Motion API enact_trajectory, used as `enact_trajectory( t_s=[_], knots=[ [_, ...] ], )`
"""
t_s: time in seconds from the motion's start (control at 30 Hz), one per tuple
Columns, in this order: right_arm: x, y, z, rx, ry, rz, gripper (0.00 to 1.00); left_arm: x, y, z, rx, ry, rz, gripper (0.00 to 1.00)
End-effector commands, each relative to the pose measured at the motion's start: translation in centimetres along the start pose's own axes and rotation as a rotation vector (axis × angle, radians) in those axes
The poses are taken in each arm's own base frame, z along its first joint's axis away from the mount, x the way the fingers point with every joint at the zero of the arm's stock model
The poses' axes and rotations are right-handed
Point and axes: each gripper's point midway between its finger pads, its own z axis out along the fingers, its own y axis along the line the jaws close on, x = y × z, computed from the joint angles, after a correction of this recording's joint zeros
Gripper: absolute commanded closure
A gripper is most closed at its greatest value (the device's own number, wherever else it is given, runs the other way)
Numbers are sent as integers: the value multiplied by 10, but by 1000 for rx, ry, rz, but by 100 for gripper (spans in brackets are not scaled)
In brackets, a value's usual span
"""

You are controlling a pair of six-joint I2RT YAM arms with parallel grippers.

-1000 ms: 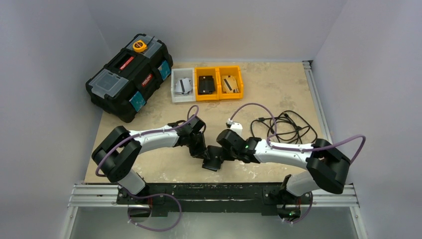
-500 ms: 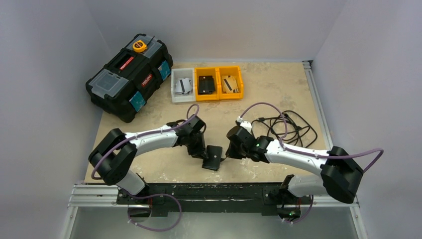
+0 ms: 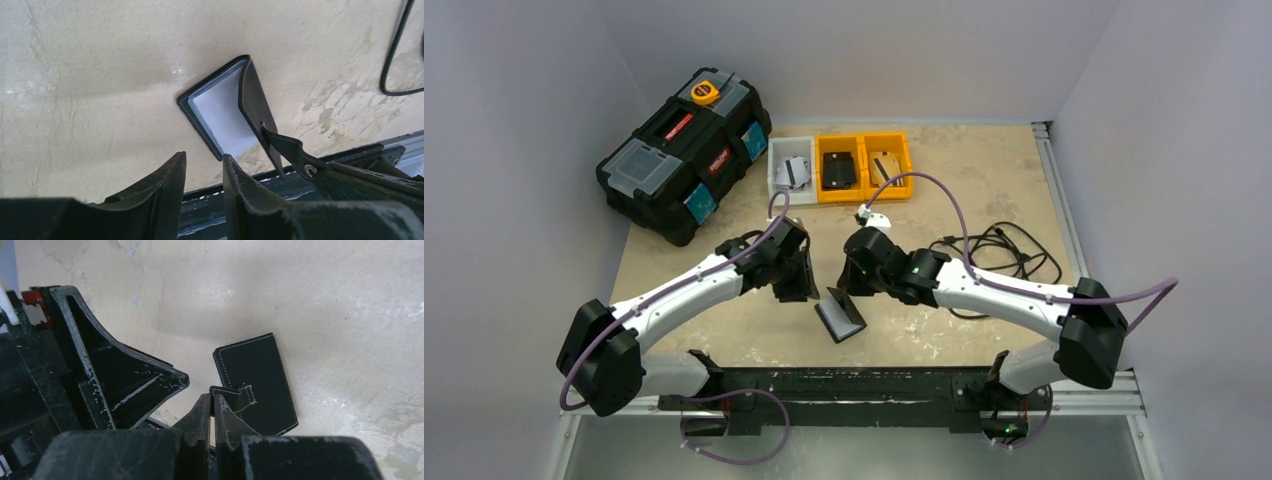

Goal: Take the credit cards out of the card holder
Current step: Open the card holder at the center of the board.

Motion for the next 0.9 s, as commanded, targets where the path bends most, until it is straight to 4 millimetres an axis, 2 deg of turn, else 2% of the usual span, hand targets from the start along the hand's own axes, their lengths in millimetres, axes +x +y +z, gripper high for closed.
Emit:
enact_trajectory(
  t_s=[0.0,0.07,0.1,0.17,0.3,0.43,0.57,0.67,0.87],
  knots=[
    [-1,4,-2,21,3,-17,100,7,17,-1,-26,0,17,69],
    [0,-3,-3,42,6,-16,100,10,17,3,-21,15,18,70],
    [-2,-13,-3,74,-3,-15,100,11,17,5,-18,20,20,70],
    [-6,-37,-4,124,-6,6,100,12,16,8,-12,31,22,71],
    [-4,-100,-3,238,-10,77,100,14,13,15,-1,53,30,73],
    [17,-147,3,340,23,112,100,16,8,22,13,78,43,74],
    [49,-174,16,403,76,151,100,18,-3,29,22,105,66,77],
    [61,-181,21,409,90,159,100,21,-11,34,23,126,87,78],
    [61,-185,20,426,77,154,100,29,-22,47,28,160,107,79]
  ],
)
